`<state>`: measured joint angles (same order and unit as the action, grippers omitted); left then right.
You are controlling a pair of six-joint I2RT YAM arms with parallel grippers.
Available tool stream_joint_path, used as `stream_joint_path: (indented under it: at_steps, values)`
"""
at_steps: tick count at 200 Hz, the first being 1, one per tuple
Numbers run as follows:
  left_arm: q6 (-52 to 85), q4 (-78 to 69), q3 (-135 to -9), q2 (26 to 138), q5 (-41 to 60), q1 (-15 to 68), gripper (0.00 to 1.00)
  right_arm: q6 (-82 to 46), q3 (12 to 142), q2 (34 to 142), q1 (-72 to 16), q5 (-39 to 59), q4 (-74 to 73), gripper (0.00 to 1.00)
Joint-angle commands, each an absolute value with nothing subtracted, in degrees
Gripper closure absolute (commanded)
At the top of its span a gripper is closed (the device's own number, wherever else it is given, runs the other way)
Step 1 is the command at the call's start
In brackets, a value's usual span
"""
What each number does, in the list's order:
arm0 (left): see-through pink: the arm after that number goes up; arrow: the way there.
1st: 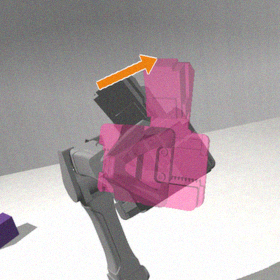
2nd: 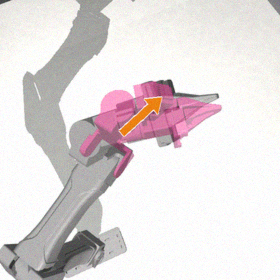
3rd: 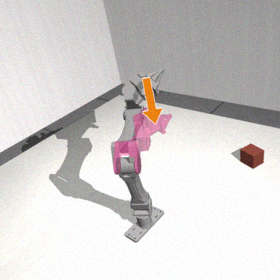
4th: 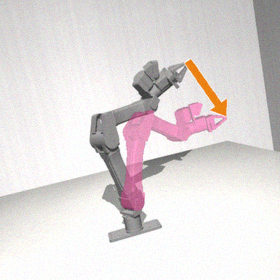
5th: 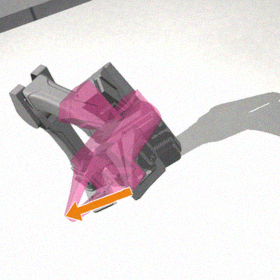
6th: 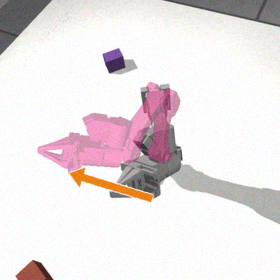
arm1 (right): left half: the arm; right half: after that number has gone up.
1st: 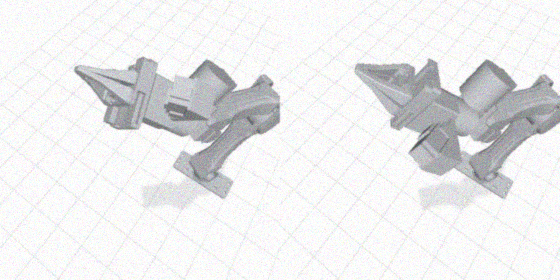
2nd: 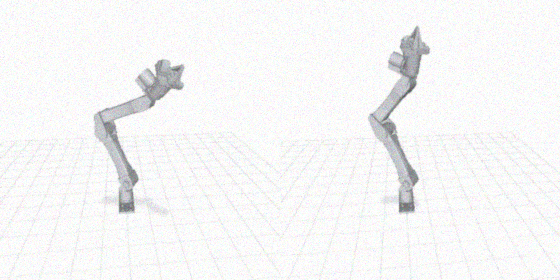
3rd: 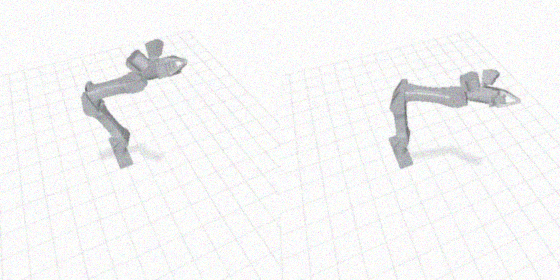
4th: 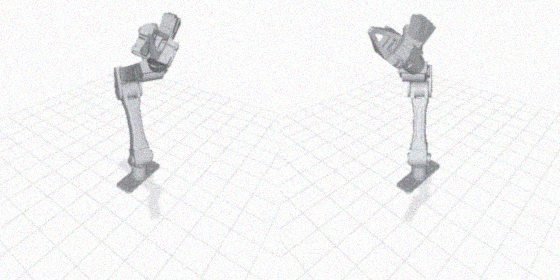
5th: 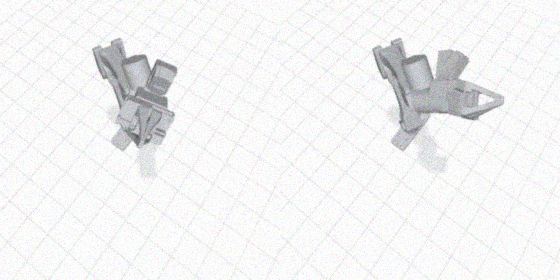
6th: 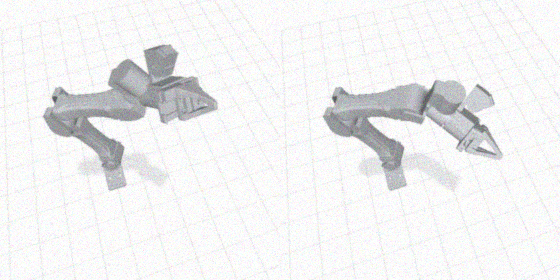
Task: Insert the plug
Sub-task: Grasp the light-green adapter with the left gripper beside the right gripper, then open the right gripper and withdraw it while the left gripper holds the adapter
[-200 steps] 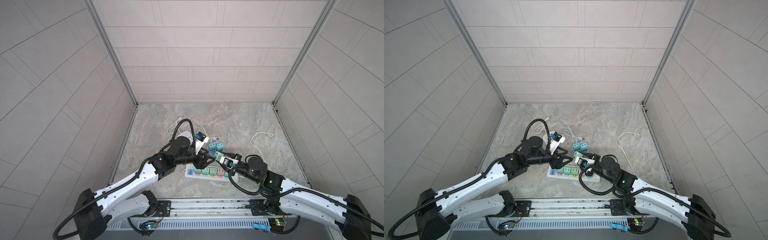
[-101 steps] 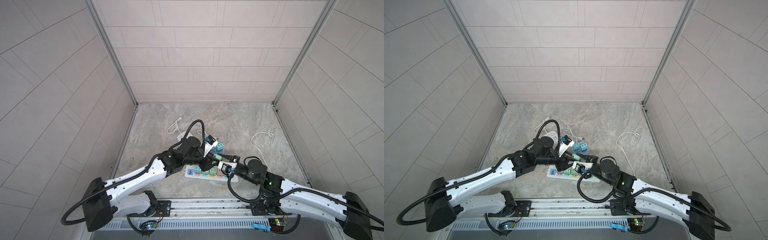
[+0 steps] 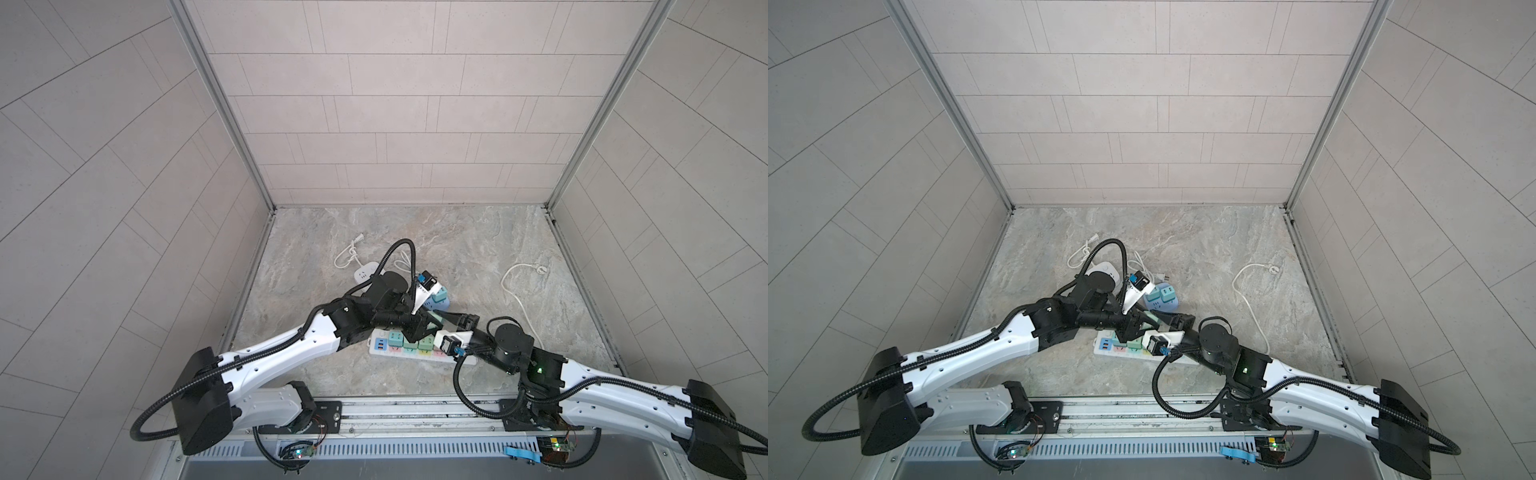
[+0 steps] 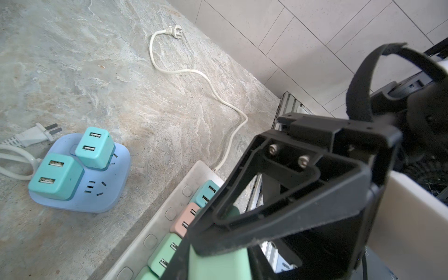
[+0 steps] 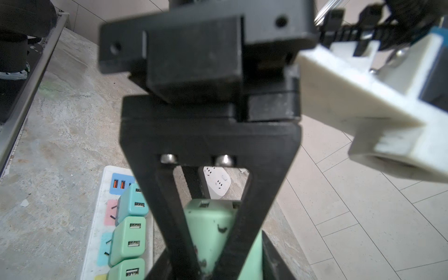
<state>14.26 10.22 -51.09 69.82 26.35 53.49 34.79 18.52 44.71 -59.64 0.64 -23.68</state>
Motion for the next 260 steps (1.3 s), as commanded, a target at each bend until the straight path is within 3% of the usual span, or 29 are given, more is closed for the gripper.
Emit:
stream_joint_path:
  at_steps: [1, 35, 50, 64, 66, 68, 70, 73, 138, 167, 217, 260]
  values:
    - [10.3, 11.68, -52.37, 70.18, 26.87, 53.43, 0.82, 33.85, 19.53, 44.97, -60.34, 2.01, -26.96, 0.93]
    - [9.76, 12.32, -52.43, 69.83, 27.39, 53.39, 0.96, 32.85, 19.51, 45.84, -60.67, 1.58, -28.7, 0.92]
    - [9.38, 11.83, -52.05, 69.36, 26.92, 53.43, 1.0, 32.66, 19.91, 46.05, -60.73, 1.47, -28.16, 0.82]
    - [8.86, 11.48, -51.59, 68.6, 25.94, 53.48, 1.0, 32.24, 20.81, 45.93, -60.77, 0.72, -26.0, 0.6]
    - [8.79, 11.48, -51.5, 68.44, 25.8, 53.47, 1.0, 32.3, 20.98, 45.85, -60.74, 0.51, -25.66, 0.46]
    - [8.61, 11.44, -51.46, 68.37, 25.63, 53.4, 1.0, 32.33, 21.11, 45.87, -60.73, 0.41, -25.47, 0.17]
    - [8.44, 11.43, -51.41, 68.22, 25.41, 53.43, 1.0, 32.32, 21.21, 45.81, -60.73, 0.24, -25.09, 0.06]
    - [8.15, 11.55, -51.34, 68.06, 25.06, 53.41, 1.0, 32.4, 21.39, 45.8, -60.78, -0.1, -24.6, 0.01]
    - [5.53, 18.36, -49.82, 60.91, 8.03, 49.7, 1.0, 29.69, 16.37, 38.94, -57.26, -11.28, -23.34, 0.0]
    - [3.5, 21.98, -48.69, 56.84, 2.71, 47.05, 1.0, 19.69, 14.48, 36.4, -44.9, -7.76, -22.28, 0.0]
    - [1.21, 27.78, -48.93, 56.99, -16.58, 46.23, 1.0, -6.1, 11.0, 37.33, -21.27, -9.04, -24.72, 0.0]
    - [0.39, 27.2, -50.61, 60.93, -14.32, 44.86, 1.0, -15.44, 11.95, 39.64, -16.92, -16.15, -20.17, 0.0]
